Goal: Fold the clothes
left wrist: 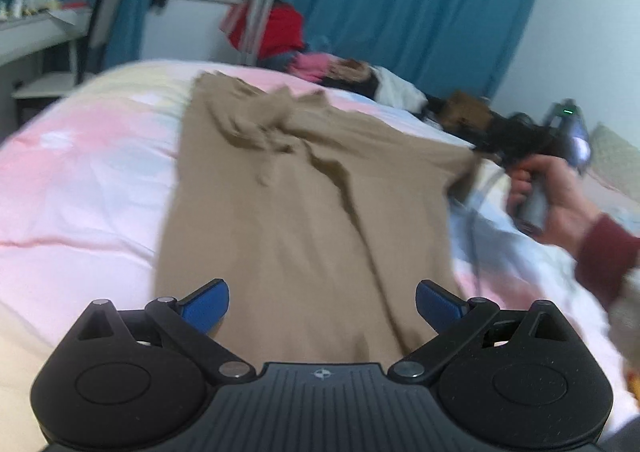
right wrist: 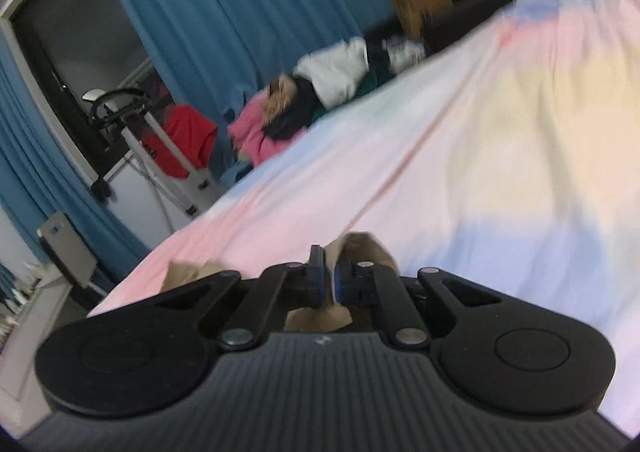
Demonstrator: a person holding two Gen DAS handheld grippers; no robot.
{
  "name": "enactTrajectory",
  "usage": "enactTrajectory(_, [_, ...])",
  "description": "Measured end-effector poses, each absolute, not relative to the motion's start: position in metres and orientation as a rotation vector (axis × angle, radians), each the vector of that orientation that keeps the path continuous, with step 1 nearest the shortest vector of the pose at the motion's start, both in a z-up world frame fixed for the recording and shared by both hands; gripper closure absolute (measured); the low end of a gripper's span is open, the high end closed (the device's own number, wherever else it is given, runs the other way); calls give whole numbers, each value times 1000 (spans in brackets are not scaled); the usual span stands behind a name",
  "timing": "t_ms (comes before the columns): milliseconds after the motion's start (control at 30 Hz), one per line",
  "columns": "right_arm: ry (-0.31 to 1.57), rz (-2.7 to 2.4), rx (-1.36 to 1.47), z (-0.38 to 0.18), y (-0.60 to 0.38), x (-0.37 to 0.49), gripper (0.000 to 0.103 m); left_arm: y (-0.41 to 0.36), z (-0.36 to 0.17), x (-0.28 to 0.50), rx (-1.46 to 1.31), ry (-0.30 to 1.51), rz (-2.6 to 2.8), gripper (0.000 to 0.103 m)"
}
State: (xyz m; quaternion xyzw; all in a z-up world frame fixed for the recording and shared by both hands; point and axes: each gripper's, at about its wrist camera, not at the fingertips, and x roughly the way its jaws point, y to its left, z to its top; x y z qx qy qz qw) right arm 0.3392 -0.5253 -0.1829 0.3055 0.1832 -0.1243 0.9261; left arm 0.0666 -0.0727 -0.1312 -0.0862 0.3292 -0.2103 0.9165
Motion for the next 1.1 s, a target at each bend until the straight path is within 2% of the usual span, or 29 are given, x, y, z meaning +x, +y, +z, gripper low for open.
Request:
enactTrajectory(167, [404,-236,706,-214,-542,342,93,-99,-135,54,-149,702,-555,3])
enactTrajectory(367, [505,-155,759,-228,-537,327,91,-133,-147,48,-57,736,-643,9])
enactTrajectory(400, [507,-136,790,-228,-536,322,85,-137,-150,47,-52,749,-665,12])
enactTrajectory(433, [507,-124,811,-227,-533,317,69,-141,-152,45,-47,764,-685,17])
enactTrajectory(467, [507,-109,836,-226,-531,313,58,-145,-155,43,-43,777,-705,20])
enactTrajectory(500, [506,-93,862,-224,-528,309,39,-148,-157,41,-37,793,-719,24])
enactTrajectory(533, [504,-77,882,-223,-526,304,28,-152,-160,39,-22,810,-719,27])
enactTrajectory(567, [520,-73,905,-224,-523,302,25,-154,-162,37,-11,822,-712,30])
enactTrajectory(733, [674,75,1095,-247,-507,309,24,-155,-172,35,-5,855,-708,54])
enactTrajectory(800, [716,97,1086,-251,-498,315,24,-154,-173,38,-14,853,-717,59])
enactTrajectory(867, [676,31,1006,-250,-494,322,24,-153,-177,42,-23,864,-711,65])
enactTrajectory(933, [629,-30,946,-253,-496,330,25,-152,-180,45,-37,877,-700,88])
enactTrajectory(967, [590,-46,950,-256,-499,334,25,-150,-181,47,-50,879,-695,94])
enactTrajectory(1100, [444,-99,974,-263,-512,349,27,-146,-179,52,-104,849,-723,97])
